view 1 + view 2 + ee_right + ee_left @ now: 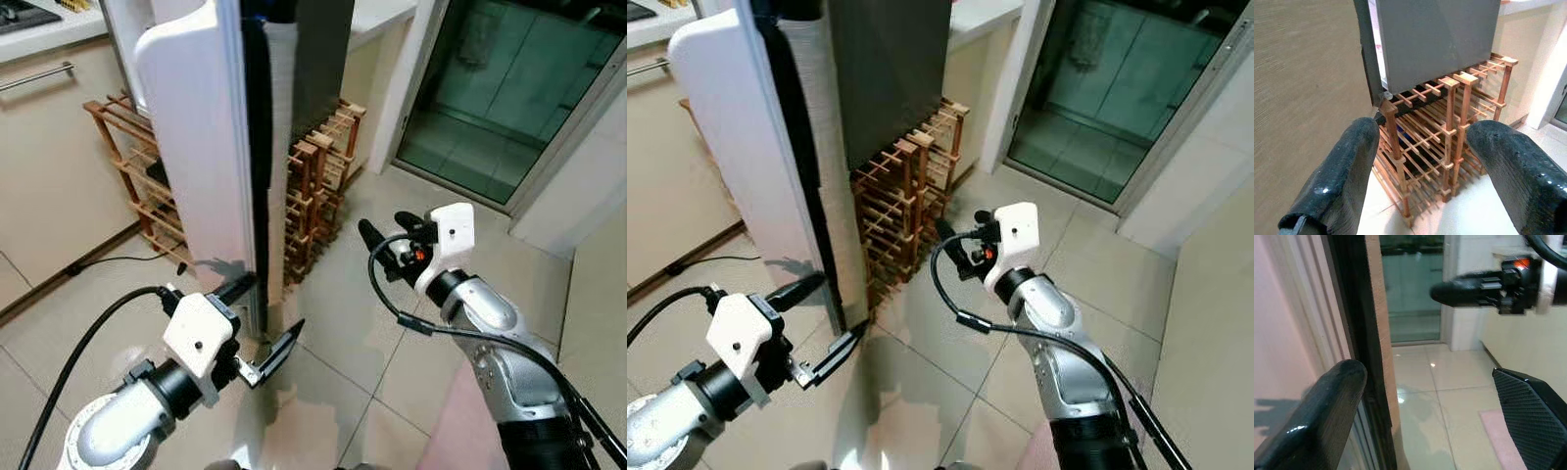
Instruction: Restocking fridge
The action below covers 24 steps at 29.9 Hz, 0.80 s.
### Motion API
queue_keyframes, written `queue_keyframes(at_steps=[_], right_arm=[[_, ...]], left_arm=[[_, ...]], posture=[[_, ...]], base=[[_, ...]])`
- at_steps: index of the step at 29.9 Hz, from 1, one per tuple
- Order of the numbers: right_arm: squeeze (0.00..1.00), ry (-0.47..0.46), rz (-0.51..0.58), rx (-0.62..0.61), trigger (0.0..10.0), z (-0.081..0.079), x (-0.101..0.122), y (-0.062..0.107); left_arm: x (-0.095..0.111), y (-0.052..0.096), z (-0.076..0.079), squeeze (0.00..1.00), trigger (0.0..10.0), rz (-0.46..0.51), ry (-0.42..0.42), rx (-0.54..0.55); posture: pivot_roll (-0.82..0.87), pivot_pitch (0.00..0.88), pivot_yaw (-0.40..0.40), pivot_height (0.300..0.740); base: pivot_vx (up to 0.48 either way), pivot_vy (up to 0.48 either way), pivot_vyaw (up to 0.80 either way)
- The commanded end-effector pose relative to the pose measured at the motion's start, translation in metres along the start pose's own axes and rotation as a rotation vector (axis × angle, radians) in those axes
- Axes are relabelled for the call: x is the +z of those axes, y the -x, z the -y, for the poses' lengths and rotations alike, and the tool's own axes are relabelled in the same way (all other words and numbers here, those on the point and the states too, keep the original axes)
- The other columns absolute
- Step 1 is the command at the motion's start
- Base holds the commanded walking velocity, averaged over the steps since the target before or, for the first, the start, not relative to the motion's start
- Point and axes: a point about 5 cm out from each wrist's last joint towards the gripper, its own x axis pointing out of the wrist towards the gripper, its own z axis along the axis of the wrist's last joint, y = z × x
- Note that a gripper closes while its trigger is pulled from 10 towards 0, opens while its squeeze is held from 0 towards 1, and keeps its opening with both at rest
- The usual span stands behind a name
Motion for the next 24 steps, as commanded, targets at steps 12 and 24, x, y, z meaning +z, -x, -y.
queue_keyframes(at_steps=[12, 24], right_arm=[[0.00, 0.004, -0.034, -0.081, 10.0, 0.011, -0.004, 0.012], [0.00, 0.015, -0.055, -0.075, 10.0, 0.009, -0.007, 0.017]], left_arm=[[0.005, 0.025, -0.086, 0.00, 10.0, 0.001, -0.149, 0.578], [-0.003, 0.062, -0.123, 0.00, 10.0, -0.080, -0.260, 0.983]], posture=[[0.10, 0.029, -0.100, 0.740], [0.08, 0.040, -0.099, 0.740]], base=[[0.000, 0.000, 0.00], [0.000, 0.000, 0.00]])
